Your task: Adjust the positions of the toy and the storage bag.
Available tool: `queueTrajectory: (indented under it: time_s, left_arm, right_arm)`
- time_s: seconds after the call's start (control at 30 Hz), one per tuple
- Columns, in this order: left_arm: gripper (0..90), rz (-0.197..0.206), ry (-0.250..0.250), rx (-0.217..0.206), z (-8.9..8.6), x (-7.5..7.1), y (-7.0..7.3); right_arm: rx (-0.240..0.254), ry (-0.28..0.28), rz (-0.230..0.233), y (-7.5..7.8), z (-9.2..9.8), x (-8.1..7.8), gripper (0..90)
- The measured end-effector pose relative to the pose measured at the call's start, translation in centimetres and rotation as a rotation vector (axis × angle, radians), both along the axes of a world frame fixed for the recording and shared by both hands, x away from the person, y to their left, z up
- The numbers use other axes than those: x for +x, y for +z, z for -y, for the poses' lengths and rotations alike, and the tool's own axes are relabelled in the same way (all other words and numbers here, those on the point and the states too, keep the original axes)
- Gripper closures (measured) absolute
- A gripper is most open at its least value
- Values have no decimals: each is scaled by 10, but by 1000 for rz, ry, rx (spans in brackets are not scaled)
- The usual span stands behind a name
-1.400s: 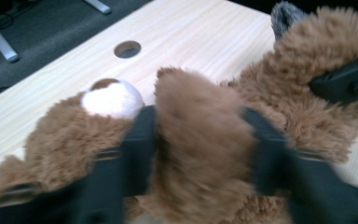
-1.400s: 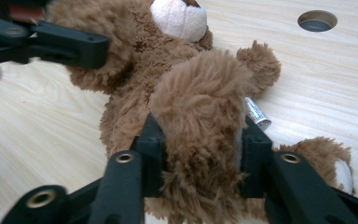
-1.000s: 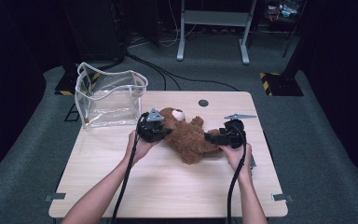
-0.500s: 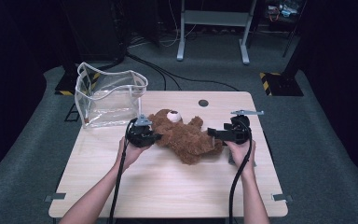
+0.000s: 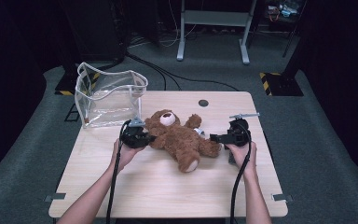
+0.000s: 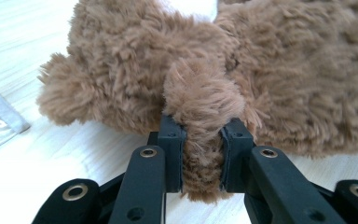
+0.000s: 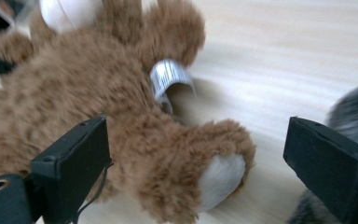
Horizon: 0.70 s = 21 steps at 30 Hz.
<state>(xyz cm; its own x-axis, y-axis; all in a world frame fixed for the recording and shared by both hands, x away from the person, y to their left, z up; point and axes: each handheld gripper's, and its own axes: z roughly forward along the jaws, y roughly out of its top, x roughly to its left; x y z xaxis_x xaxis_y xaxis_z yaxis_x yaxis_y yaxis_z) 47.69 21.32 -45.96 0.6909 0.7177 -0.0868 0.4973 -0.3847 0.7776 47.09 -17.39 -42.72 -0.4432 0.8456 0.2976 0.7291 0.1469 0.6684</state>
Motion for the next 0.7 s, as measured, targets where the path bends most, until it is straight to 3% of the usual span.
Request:
queueTrajectory:
  time_s: [0.1, 0.2, 0.27, 0.43, 0.6, 0.7]
  left_arm:
    - [744, 0, 1, -4, -1, 0, 0]
    - [743, -1, 3, -7, 0, 1, 0]
    - [743, -1, 6, -8, 1, 1, 0]
    - [743, -10, 7, -2, -1, 3, -2]
    - [744, -16, 12, -10, 0, 5, -2]
    - [745, -14, 10, -4, 2, 6, -1]
  right_arm:
    - [-33, 50, -36, -11, -8, 1, 51]
    - [-37, 65, -71, -18, -12, 2, 46]
    - [-45, 91, -121, -27, -18, 3, 46]
    - [-68, 147, -142, -39, -22, 7, 46]
    - [-82, 157, -154, -49, -27, 8, 63]
    - [-89, 156, -153, -53, -29, 9, 117]
